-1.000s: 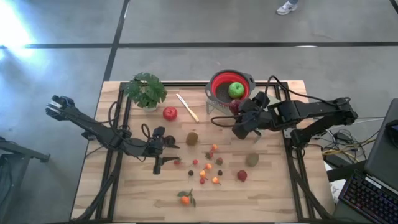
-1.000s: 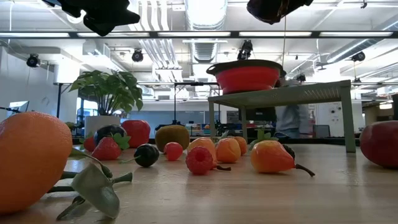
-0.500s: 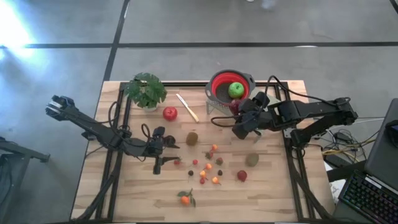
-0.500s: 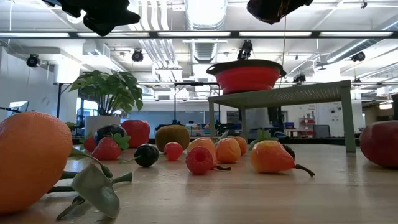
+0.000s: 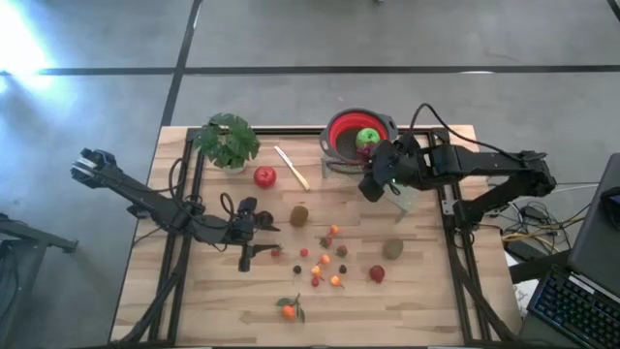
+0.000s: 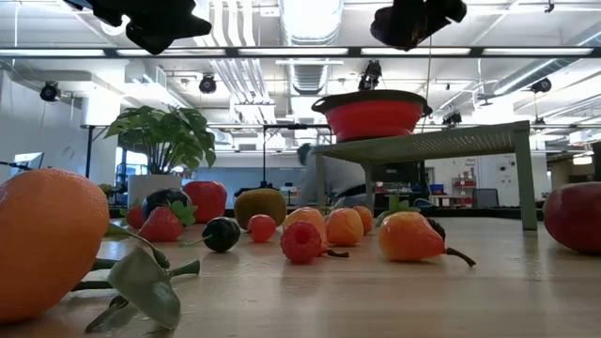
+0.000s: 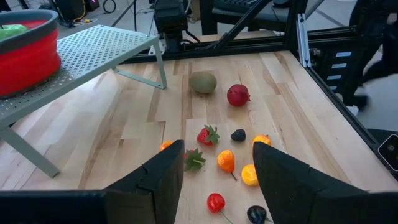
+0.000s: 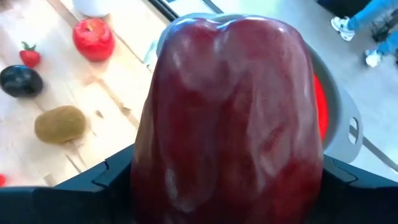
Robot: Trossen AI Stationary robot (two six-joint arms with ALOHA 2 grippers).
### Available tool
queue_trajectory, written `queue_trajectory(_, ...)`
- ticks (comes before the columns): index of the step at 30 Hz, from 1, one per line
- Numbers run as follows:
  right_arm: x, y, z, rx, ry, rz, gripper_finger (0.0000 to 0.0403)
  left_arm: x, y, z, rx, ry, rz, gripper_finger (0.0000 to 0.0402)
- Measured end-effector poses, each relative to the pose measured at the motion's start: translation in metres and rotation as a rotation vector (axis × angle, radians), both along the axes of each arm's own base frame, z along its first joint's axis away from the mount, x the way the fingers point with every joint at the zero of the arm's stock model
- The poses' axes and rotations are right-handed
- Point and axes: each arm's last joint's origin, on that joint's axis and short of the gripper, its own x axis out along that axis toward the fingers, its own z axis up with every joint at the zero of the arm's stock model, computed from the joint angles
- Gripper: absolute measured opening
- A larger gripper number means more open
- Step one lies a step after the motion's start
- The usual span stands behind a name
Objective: Pick & Place Fruit
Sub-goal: Put the dark red apple into the red gray colander on the shelf
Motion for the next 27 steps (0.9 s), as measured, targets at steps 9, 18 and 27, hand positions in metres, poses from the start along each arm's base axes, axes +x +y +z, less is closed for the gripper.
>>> queue_trajectory(9,0.01,-0.036,0.004,0.041,-0.088,0.042,0.0285,0.0,0.0,0.0,0.0,0.0,0.0,0.0197)
queue_trajectory(18,0.025,-0.073,-0.017,0.062,-0.131,0.033,0.0284,0.0,0.0,0.0,0.0,0.0,0.0,0.0197)
queue_trajectory(27,0.043,-0.094,-0.046,0.098,-0.05,-0.001,0.0308,0.0,0.0,0.0,0.0,0.0,0.0,0.0197)
